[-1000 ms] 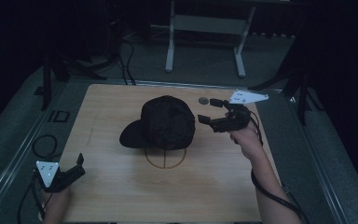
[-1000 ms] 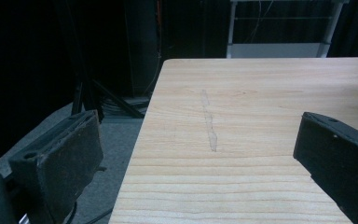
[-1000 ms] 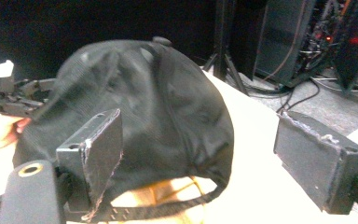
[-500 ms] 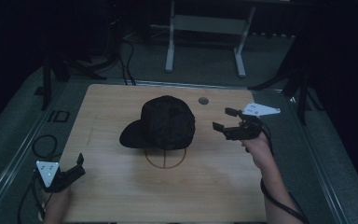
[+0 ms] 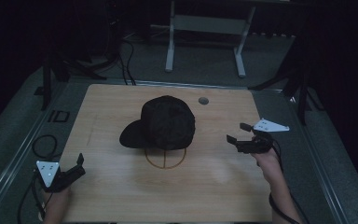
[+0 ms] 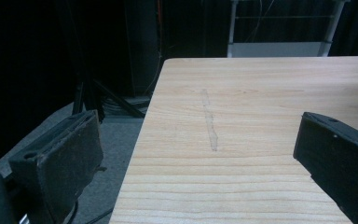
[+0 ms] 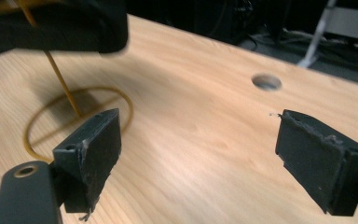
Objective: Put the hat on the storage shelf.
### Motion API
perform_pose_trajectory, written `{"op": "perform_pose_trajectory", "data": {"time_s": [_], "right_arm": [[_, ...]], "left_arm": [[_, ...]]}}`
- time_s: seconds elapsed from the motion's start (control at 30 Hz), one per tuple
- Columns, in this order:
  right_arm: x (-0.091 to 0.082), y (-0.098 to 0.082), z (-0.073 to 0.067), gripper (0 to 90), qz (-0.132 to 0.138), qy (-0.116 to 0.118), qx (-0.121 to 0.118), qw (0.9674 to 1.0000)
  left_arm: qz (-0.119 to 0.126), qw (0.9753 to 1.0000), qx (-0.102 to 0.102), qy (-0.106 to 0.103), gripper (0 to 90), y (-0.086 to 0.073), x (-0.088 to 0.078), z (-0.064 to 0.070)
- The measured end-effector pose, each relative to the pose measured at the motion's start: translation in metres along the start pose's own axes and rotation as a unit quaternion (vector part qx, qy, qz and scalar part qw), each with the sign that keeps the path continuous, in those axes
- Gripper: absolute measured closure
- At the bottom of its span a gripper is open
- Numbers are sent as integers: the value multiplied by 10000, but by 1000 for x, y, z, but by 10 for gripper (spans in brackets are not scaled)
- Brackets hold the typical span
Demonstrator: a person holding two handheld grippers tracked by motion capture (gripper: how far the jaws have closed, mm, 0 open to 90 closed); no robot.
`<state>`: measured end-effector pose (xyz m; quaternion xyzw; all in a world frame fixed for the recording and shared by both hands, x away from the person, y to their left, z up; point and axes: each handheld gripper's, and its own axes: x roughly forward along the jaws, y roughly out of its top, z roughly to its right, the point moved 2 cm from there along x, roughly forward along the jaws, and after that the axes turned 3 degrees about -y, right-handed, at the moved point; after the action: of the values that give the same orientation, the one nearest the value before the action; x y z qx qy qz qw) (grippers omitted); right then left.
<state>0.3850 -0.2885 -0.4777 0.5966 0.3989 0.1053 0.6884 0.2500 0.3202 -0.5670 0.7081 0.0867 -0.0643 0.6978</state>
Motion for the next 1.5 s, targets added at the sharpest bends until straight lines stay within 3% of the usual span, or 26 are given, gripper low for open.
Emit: {"op": "perform_pose_trajectory", "data": {"time_s": [0.1, 0.3, 0.43, 0.53, 1.0, 1.2, 1.3, 1.5], "right_arm": [[-5, -19, 7, 140, -127, -148, 81, 9998], [-15, -43, 17, 141, -114, -393, 288, 9987], [-19, -50, 21, 141, -122, -484, 360, 9981], [-28, -67, 28, 141, -148, -701, 525, 9960], [-52, -104, 35, 141, -267, -1503, 741, 9855], [-60, -114, 37, 141, -325, -1762, 865, 9800], [-65, -117, 38, 141, -293, -1961, 939, 9756], [-76, -123, 39, 142, -232, -2536, 1030, 9615]], "left_arm": [[-3, 10000, 4, 0, 18, 0, 0, 0], [-1, 10000, 10, 4, 18, 0, 0, 0], [-3, 10000, 12, 4, 18, 0, 0, 0], [-6, 10000, 19, 3, 18, 0, 0, 0], [-6, 10000, 16, 4, 18, 0, 0, 0], [0, 10000, 5, 3, 18, 0, 0, 0], [0, 10000, 5, 0, 18, 0, 0, 0], [1, 10000, 4, -5, 18, 0, 0, 0]]}}
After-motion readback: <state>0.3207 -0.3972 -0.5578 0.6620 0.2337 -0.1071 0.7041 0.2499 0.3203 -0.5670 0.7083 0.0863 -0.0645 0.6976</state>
